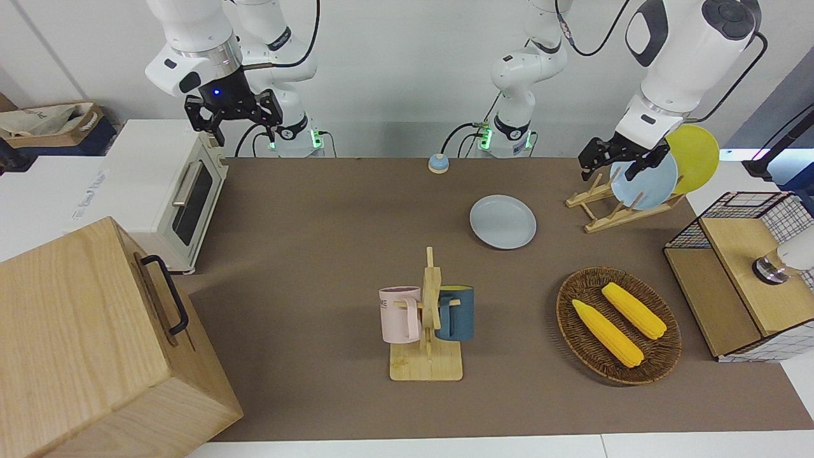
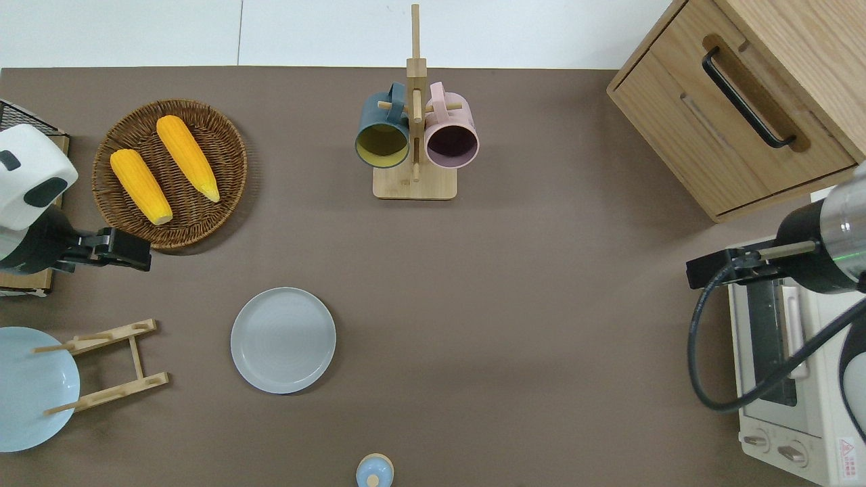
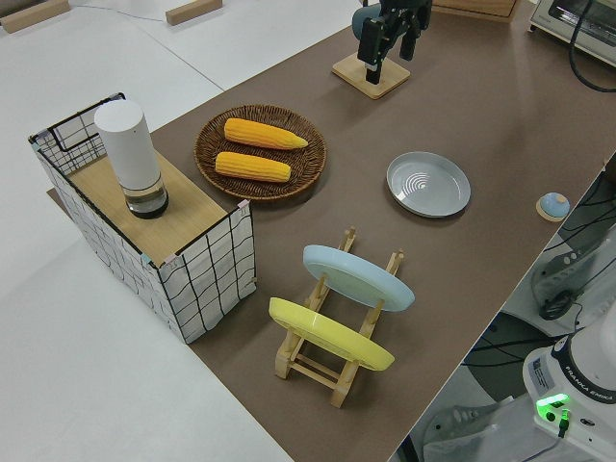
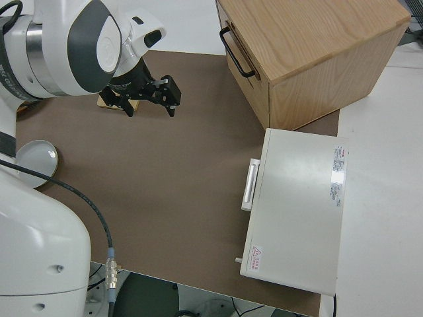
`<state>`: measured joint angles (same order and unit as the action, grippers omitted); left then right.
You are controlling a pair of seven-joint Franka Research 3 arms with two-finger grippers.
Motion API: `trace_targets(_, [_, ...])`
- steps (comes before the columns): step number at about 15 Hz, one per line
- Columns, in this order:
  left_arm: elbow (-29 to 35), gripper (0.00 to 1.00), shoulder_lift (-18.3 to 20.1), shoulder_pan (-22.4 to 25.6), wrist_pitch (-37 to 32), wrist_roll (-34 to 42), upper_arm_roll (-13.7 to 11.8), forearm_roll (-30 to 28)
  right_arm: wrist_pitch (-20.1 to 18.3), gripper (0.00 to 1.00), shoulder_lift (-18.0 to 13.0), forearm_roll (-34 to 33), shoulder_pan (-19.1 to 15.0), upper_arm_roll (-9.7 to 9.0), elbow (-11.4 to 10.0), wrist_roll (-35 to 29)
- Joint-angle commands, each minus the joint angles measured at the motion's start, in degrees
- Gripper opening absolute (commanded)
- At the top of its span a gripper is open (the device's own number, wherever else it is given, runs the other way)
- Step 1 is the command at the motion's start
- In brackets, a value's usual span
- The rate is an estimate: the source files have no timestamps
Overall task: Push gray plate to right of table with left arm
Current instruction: 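Lower the left gripper toward the table beside the gray plate, then place the left gripper against the gray plate's edge nearest the basket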
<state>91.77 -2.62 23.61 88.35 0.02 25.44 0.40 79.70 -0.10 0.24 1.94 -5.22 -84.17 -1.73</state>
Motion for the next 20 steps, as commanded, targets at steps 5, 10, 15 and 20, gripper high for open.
trace_targets(5, [9.8, 1.00, 5.2, 0.6, 6.1, 0.0, -0.5, -2.3, -0.7, 0.983, -0.4, 0.5, -0.6, -0.32, 0.0, 0.1])
trace_targets(10, [18.4, 1.00, 8.7, 0.6, 12.1, 2.4, -0.6, -3.8, -0.7, 0.983, -0.4, 0.5, -0.6, -0.32, 0.1, 0.1])
trace_targets(15, [33.4, 1.00, 15.6, 0.5, 23.2, 5.9, -0.9, -7.6, -0.7, 0.983, -0.4, 0.5, -0.6, -0.32, 0.1, 0.1])
trace_targets(20, [45.7, 1.00, 19.4, 0.1, 34.0, 11.6, -1.3, -11.0, -0.7, 0.983, -0.4, 0.5, -0.6, -0.32, 0.1, 0.1])
